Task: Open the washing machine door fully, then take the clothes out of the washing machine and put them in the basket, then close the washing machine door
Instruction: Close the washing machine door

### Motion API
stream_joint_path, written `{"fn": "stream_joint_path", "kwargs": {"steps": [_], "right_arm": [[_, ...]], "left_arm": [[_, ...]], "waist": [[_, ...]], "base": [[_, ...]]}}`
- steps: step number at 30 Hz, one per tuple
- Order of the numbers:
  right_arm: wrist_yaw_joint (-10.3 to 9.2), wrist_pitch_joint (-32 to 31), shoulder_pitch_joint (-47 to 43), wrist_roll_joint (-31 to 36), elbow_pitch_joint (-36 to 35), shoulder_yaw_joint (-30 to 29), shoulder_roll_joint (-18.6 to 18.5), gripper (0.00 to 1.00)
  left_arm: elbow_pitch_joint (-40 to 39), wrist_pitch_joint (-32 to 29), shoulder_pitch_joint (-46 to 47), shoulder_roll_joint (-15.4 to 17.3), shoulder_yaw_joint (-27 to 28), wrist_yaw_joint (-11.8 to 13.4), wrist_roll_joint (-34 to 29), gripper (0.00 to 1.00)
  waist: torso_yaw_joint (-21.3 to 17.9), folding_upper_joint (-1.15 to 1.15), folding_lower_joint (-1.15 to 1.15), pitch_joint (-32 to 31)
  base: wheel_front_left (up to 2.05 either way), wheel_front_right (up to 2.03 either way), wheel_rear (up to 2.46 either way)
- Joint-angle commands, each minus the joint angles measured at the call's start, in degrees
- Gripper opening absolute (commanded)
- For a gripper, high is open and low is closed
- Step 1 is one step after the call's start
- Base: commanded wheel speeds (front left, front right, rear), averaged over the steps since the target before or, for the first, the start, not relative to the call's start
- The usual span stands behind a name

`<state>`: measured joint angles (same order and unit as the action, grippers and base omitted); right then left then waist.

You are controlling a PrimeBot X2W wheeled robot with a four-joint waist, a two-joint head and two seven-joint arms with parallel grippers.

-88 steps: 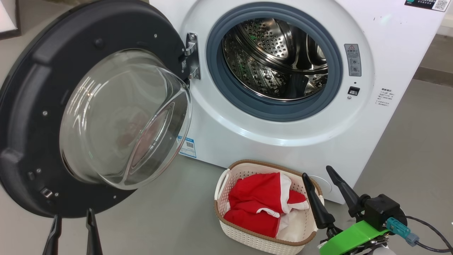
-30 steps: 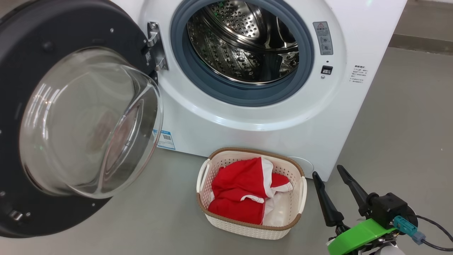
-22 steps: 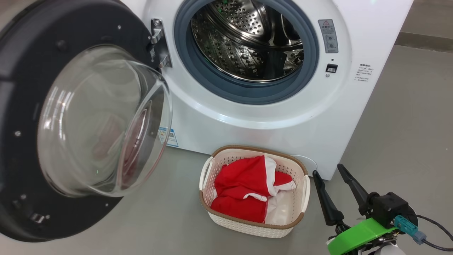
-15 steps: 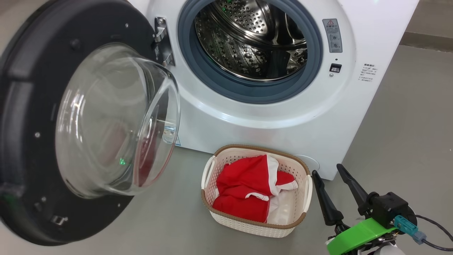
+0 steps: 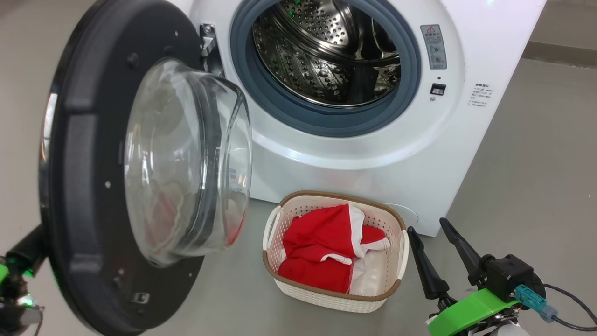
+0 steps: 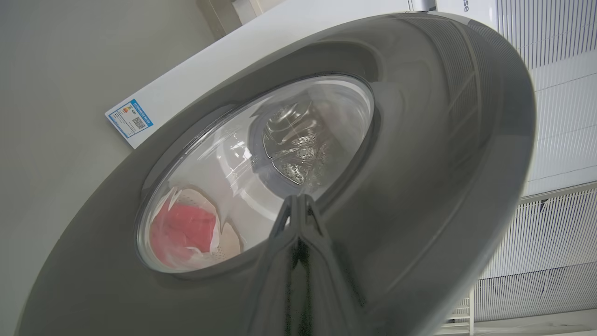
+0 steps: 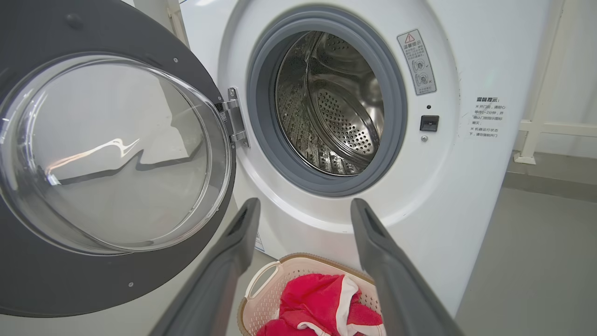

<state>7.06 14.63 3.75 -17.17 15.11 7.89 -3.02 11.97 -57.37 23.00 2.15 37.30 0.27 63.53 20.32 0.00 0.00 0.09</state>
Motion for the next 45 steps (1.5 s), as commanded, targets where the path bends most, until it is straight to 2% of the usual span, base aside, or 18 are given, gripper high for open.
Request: {"fn": "stream_joint_path", "kwargs": {"steps": [1, 6, 10, 19, 31, 45], "right_arm": [[0.43, 0.37, 2.38, -0.21, -1.19, 1.21, 0.04, 1.0], [0.43, 0.37, 2.82, -0.24, -1.2, 1.54, 0.01, 1.0], [0.43, 0.37, 3.04, -0.33, -1.16, 1.67, -0.1, 1.0], [0.43, 0.37, 3.81, -0.5, -1.07, 0.98, -0.19, 1.0], [0.43, 0.37, 4.5, -0.62, -1.05, 1.02, -0.19, 1.0], [0.43, 0.37, 4.92, -0.57, -1.22, 0.61, -0.32, 1.0]], "left_arm": [[-3.26, -0.61, -0.76, 1.11, -0.38, 0.53, 1.15, 0.0], [-7.92, 1.27, -4.32, 0.77, -6.38, 3.32, 4.88, 0.0], [-10.55, 5.04, -6.66, 0.75, -12.02, 5.02, 8.47, 0.0], [-13.78, 12.99, -10.11, 0.74, -21.53, 6.78, 15.11, 0.0], [-13.63, 19.29, -10.38, 0.73, -25.64, 6.18, 19.71, 0.0], [-11.63, 21.39, -9.95, 0.73, -27.83, 4.92, 21.29, 0.0]], "waist": [[-0.14, 0.0, 0.0, 0.18], [-0.7, 0.0, 0.0, 0.83], [-1.2, 0.0, 0.0, 1.24], [-3.31, 0.0, 0.0, 1.68], [-6.05, 0.0, 0.0, 2.66], [-8.06, 0.0, 0.0, 3.13]], "base": [[0.0, 0.0, 0.0], [0.0, 0.0, 0.0], [0.0, 0.0, 0.0], [0.0, 0.0, 0.0], [0.0, 0.0, 0.0], [0.0, 0.0, 0.0]]}}
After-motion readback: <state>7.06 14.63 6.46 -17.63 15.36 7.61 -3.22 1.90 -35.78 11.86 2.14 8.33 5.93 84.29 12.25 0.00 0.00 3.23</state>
